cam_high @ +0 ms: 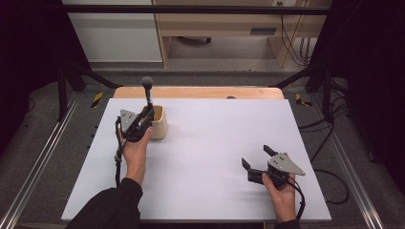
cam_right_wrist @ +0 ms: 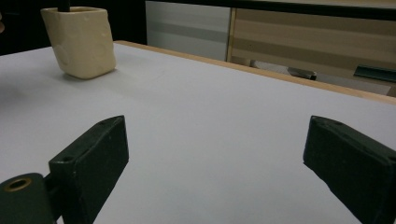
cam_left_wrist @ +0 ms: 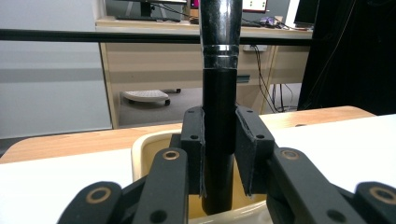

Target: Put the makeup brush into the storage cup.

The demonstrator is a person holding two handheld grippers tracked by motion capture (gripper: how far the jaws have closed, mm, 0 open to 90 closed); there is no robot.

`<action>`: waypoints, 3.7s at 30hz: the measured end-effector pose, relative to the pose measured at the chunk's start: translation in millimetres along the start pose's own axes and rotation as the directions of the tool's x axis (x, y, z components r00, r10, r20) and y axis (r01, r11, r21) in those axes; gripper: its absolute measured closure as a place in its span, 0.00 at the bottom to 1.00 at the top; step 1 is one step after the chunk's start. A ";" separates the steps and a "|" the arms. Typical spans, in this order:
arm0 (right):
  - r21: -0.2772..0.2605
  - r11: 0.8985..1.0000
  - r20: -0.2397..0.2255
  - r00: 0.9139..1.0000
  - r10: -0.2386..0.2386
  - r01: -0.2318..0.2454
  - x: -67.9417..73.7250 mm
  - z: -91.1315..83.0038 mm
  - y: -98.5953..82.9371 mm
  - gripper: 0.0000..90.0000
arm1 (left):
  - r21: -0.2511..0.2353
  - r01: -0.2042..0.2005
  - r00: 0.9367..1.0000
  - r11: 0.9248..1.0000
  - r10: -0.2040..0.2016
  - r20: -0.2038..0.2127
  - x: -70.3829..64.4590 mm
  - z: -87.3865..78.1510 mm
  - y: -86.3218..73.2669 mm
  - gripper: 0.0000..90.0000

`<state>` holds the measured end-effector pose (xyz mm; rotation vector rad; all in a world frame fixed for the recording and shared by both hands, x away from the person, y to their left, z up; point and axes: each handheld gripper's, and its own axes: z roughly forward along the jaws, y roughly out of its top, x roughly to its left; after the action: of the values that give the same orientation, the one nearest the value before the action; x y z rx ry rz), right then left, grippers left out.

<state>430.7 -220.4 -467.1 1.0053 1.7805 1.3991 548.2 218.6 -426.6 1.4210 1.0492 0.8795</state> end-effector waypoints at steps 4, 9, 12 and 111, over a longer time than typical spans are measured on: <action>0.000 1.000 -0.001 1.000 0.000 0.000 0.0 0.0 0.0 0.08 | 0.003 -0.004 1.000 1.000 0.004 0.002 -0.7 -0.6 -0.3 0.82; 0.000 1.000 -0.001 1.000 0.000 0.000 0.2 0.1 0.0 0.08 | 0.009 -0.007 1.000 1.000 0.007 -0.003 -0.7 -0.4 -1.0 0.82; 0.003 1.000 -0.002 1.000 0.000 0.000 0.2 0.1 -0.2 0.08 | 0.017 -0.012 1.000 1.000 0.012 -0.005 -0.7 -1.0 -1.8 0.82; 0.027 0.999 0.055 0.998 -0.020 0.018 -37.1 -53.1 7.0 0.05 | -0.036 -0.200 0.920 0.979 0.200 0.338 18.8 -134.7 -27.7 0.02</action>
<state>404.9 -276.9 -447.5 1.0288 1.7683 1.3264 424.9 281.1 -439.3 1.6314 0.6503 0.7413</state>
